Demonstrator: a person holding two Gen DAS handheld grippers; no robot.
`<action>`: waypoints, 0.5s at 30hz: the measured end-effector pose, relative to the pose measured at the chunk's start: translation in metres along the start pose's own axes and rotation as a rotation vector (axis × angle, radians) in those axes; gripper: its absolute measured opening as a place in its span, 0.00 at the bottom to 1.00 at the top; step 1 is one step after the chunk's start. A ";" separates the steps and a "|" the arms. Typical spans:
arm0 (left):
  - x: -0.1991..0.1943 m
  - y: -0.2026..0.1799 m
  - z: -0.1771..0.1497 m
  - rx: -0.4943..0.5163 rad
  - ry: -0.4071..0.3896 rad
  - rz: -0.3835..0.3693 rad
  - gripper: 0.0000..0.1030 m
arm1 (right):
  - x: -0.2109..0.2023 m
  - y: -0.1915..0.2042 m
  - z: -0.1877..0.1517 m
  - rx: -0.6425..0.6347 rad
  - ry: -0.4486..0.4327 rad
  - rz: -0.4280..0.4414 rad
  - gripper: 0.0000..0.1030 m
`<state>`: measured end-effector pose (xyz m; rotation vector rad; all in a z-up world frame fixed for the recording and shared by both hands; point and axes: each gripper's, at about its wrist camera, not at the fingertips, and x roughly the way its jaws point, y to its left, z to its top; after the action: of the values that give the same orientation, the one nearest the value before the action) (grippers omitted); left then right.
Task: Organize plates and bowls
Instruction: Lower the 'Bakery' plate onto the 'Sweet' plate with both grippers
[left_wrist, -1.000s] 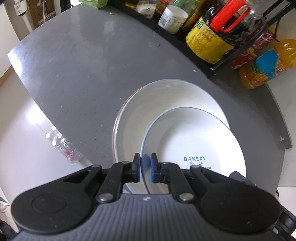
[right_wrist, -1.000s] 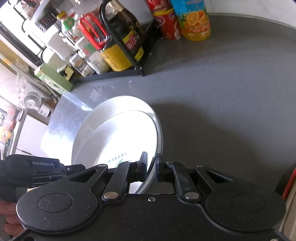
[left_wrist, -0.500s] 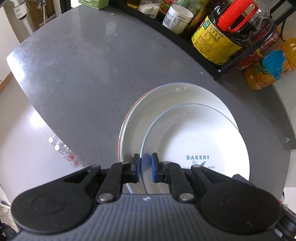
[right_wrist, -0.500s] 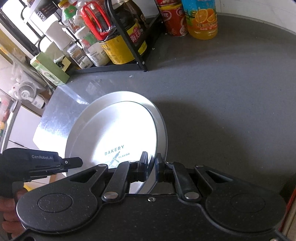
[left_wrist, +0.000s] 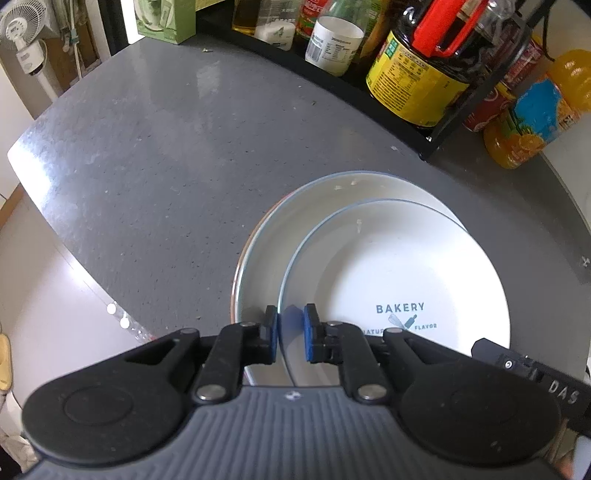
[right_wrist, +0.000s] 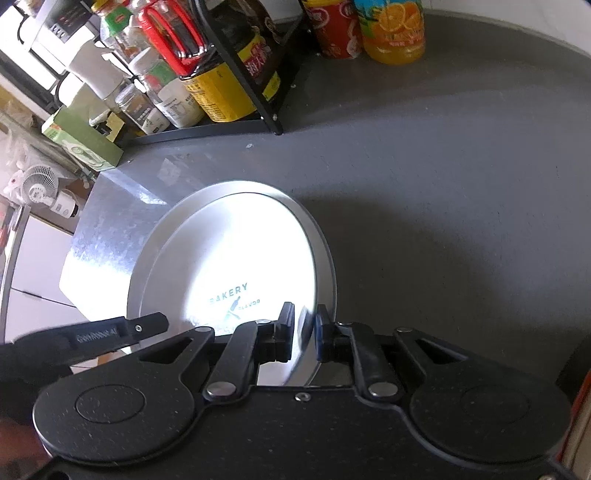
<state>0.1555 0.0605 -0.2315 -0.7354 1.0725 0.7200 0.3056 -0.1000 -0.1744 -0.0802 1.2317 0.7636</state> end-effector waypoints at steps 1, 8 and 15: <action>0.001 -0.001 0.000 0.008 0.002 -0.001 0.12 | -0.001 0.000 -0.001 -0.002 -0.005 -0.005 0.11; 0.005 -0.007 -0.001 0.087 0.020 -0.007 0.15 | -0.007 0.000 -0.007 0.011 0.000 -0.055 0.08; 0.005 -0.014 -0.005 0.172 0.001 0.001 0.15 | -0.003 -0.002 -0.007 0.029 -0.001 -0.064 0.09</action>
<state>0.1659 0.0496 -0.2349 -0.5879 1.1210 0.6201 0.3007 -0.1063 -0.1756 -0.0950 1.2336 0.6897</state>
